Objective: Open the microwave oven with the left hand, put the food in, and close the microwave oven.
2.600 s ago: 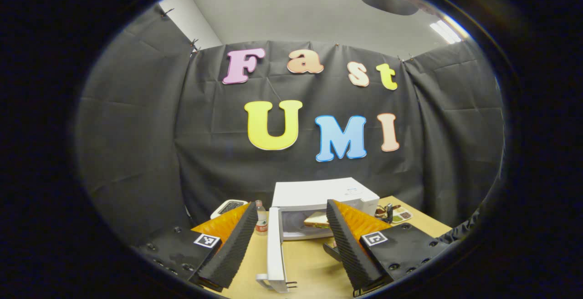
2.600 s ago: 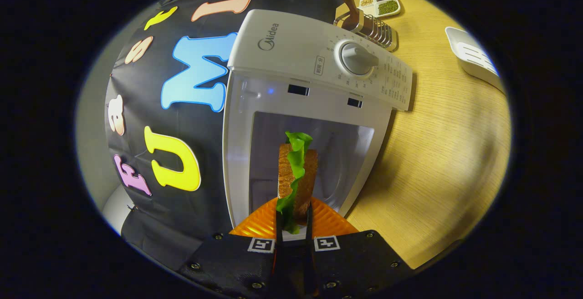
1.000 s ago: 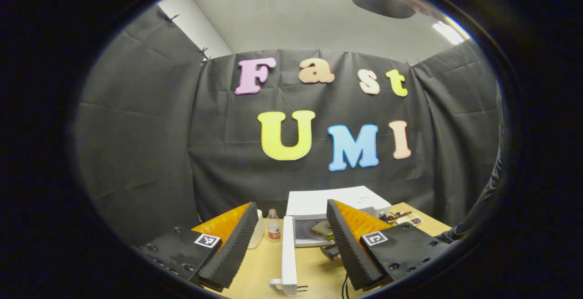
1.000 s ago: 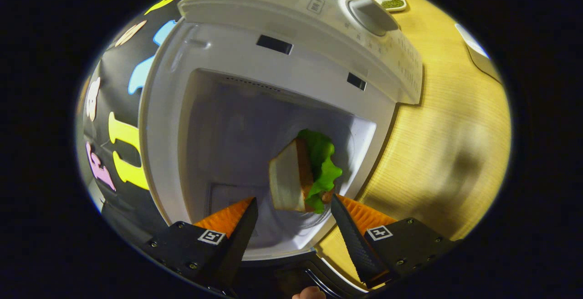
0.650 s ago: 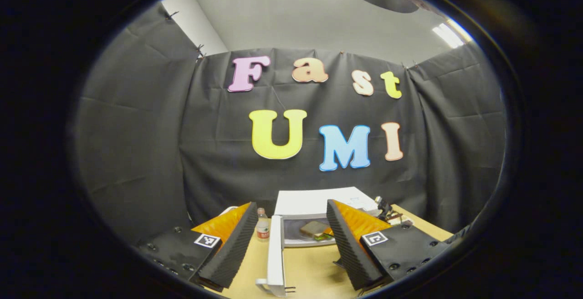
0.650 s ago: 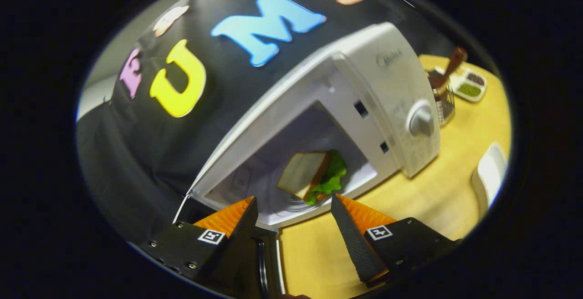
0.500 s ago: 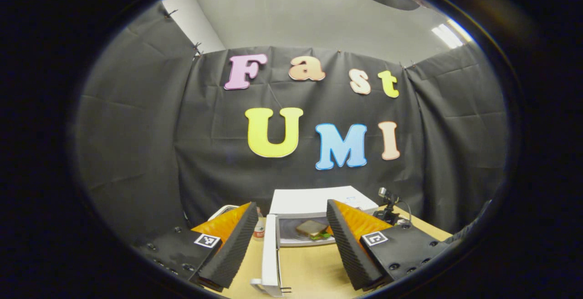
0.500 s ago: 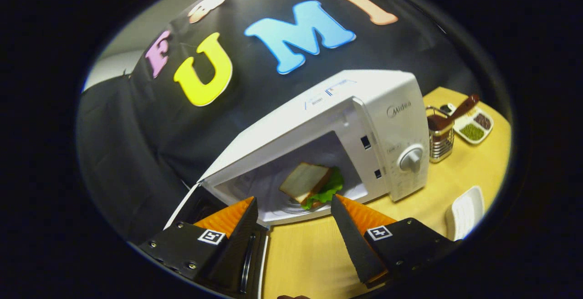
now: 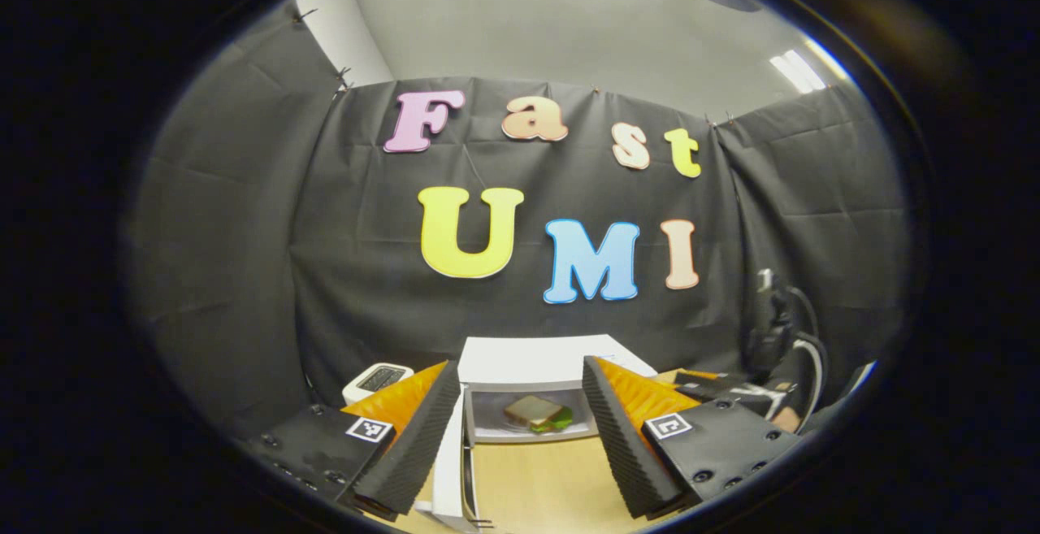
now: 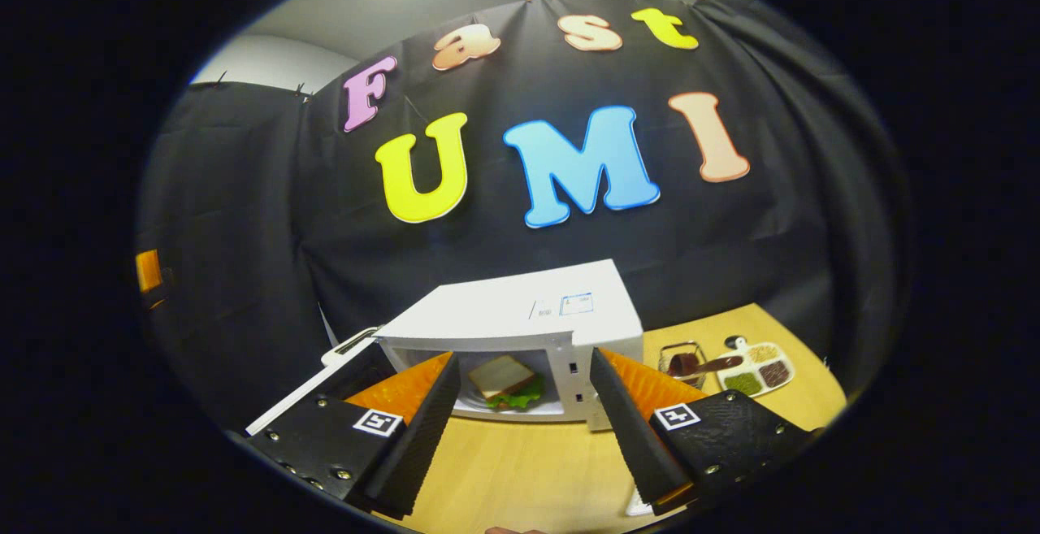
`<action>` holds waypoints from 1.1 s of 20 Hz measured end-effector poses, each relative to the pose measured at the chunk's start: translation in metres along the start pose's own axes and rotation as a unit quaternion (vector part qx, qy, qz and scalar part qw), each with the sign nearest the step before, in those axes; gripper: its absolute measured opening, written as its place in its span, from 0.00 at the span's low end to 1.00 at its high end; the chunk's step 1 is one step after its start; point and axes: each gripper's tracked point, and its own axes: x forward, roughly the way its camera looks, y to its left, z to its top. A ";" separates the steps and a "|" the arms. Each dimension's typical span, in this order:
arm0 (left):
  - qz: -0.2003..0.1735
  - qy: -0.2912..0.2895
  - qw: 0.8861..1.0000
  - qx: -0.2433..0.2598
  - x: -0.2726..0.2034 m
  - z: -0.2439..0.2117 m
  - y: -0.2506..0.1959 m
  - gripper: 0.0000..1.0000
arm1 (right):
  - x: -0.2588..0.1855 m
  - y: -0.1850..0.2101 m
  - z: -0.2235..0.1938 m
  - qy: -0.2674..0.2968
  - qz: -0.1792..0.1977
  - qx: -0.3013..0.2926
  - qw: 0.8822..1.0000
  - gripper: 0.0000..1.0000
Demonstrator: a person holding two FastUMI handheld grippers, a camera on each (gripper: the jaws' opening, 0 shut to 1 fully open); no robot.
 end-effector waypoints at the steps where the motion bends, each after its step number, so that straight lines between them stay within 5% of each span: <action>1: -0.001 -0.002 1.000 0.003 0.002 -0.001 -0.001 0.96 | -0.015 -0.001 0.018 -0.013 -0.009 -0.001 1.000 0.97; 9: -0.017 -0.009 1.000 0.002 0.011 -0.001 -0.017 0.96 | -0.099 -0.033 0.084 -0.080 -0.087 -0.058 0.991 0.97; 16: -0.031 -0.007 0.999 0.010 0.002 -0.006 -0.032 0.96 | -0.118 -0.023 0.087 -0.083 -0.076 -0.060 0.992 0.96; 17: -0.029 -0.005 1.000 0.011 0.000 -0.007 -0.029 0.89 | -0.117 -0.023 0.087 -0.083 -0.074 -0.059 0.992 0.97; 21: -0.017 0.018 0.999 0.027 -0.015 -0.029 -0.005 0.06 | -0.115 -0.017 0.083 -0.077 -0.064 -0.050 0.994 0.96; 22: -0.009 0.029 0.999 0.030 -0.025 -0.039 0.005 0.07 | -0.115 -0.016 0.084 -0.078 -0.062 -0.049 0.994 0.96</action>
